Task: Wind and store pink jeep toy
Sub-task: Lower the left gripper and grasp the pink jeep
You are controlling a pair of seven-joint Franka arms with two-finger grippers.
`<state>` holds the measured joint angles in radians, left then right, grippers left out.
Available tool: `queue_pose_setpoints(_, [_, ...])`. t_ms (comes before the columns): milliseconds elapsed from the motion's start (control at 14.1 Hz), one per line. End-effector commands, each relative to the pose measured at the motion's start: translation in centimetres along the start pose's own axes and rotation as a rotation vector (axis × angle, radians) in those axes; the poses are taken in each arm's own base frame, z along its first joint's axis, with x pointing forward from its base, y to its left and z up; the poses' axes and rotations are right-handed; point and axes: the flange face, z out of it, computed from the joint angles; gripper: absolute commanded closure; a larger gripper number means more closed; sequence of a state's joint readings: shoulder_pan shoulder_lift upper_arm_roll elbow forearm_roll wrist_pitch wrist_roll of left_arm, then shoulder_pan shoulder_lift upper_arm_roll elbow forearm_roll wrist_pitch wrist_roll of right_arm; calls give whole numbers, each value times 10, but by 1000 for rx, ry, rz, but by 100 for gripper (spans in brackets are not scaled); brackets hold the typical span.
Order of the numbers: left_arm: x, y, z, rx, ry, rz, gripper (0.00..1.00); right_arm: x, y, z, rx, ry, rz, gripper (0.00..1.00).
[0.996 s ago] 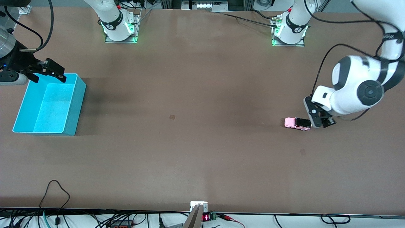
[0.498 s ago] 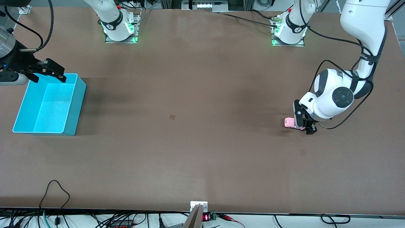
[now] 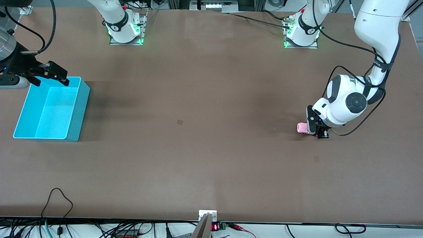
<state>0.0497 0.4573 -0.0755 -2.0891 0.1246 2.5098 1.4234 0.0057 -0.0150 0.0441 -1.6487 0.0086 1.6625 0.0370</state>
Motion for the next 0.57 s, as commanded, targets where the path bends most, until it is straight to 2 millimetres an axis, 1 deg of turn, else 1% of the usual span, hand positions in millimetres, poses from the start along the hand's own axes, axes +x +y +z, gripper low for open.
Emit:
queue_pose_setpoints(0, [-2, 3, 0, -35, -18, 15, 90, 0, 1, -3, 7, -6, -2, 0])
queue_pose_setpoints(213, [-3, 3, 1, -38, -18, 17, 90, 0, 1, -3, 7, -6, -2, 0])
queue_pose_setpoints(356, [-10, 3, 7, -46, -17, 16, 90, 0, 1, -3, 7, -6, -4, 0])
queue_pose_setpoints(498, [-23, 3, 8, -51, -18, -2, 90, 0, 2, -3, 7, -6, -2, 0])
